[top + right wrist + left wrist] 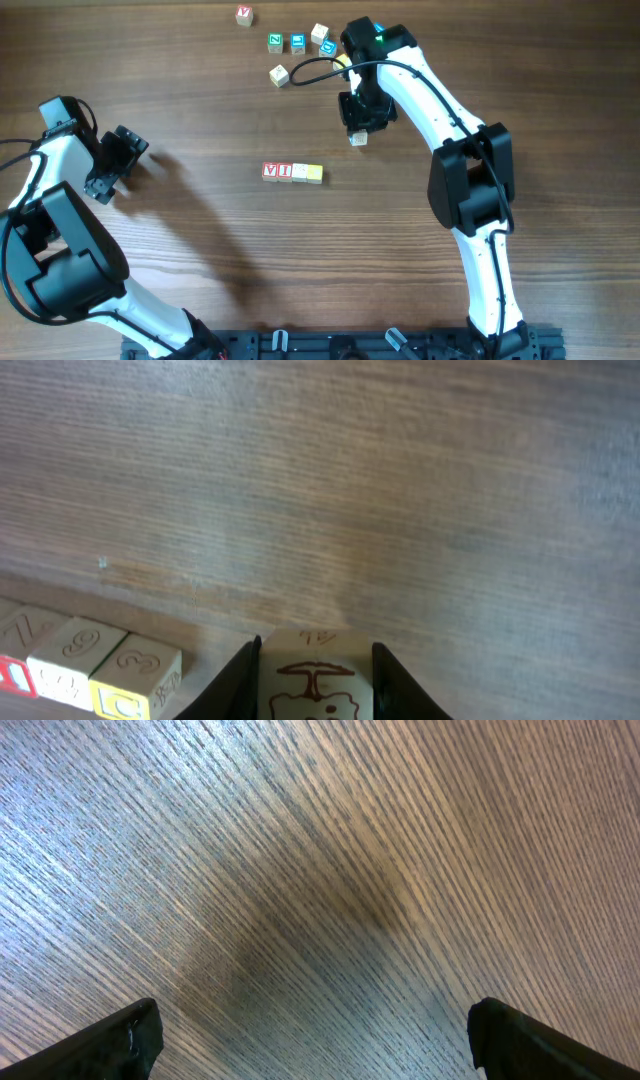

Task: Form a horizontal line
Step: 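Carry the white block and set it right of the 'C' block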

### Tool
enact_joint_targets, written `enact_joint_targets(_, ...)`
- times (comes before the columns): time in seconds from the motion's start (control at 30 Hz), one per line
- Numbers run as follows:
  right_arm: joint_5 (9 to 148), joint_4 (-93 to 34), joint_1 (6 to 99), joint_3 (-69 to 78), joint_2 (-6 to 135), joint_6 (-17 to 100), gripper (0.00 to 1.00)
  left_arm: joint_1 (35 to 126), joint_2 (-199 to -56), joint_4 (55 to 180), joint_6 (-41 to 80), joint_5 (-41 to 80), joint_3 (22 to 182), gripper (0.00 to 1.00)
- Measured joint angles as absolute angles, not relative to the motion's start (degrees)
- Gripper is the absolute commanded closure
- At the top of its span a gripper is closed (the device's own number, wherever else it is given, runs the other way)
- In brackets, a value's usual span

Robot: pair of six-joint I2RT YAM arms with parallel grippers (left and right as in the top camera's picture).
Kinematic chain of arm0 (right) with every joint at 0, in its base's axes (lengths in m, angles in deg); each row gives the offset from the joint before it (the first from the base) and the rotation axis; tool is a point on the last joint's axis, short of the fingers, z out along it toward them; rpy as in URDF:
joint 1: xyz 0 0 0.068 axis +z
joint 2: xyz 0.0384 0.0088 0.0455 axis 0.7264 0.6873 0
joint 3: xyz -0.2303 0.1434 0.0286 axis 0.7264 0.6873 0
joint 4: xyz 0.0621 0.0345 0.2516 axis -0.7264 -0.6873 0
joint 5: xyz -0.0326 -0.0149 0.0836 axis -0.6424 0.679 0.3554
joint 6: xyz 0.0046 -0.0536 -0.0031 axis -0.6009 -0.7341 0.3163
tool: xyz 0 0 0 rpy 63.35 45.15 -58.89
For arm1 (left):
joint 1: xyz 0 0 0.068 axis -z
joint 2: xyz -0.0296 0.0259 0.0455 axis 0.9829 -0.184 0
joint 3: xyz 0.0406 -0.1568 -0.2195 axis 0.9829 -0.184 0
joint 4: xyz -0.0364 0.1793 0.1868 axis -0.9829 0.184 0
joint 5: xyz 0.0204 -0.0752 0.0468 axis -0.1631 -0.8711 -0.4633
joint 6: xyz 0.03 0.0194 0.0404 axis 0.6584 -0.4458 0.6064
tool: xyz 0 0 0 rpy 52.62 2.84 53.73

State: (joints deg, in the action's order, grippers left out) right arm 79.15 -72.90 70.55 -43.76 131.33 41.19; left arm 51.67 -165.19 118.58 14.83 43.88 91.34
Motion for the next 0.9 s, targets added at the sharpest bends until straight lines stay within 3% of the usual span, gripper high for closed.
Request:
enact_joint_targets(0.3, 78.3, -78.6, 74.5, -43.8, 131.3, 45.9, 0.72, 51.7, -165.2, 118.6, 14.8, 43.9, 91.3, 0.0)
enact_joint_targets(0.57, 75.3, -74.4, 77.5, -41.2, 131.3, 50.3, 0.71, 51.7, -165.2, 118.6, 14.8, 43.9, 91.3, 0.0)
enact_joint_targets(0.6, 75.1, -73.3, 77.9, -40.1, 131.3, 50.6, 0.68, 51.7, -165.2, 118.5, 14.8, 43.9, 91.3, 0.0)
enact_joint_targets(0.7, 75.1, -71.7, 77.8, -37.4, 131.3, 51.2, 0.44, 51.7, -165.2, 118.6, 14.8, 43.9, 91.3, 0.0)
enact_joint_targets(0.9, 75.1, -71.0, 77.8, -36.6, 131.3, 51.7, 0.36, 51.7, -165.2, 118.6, 14.8, 43.9, 91.3, 0.0)
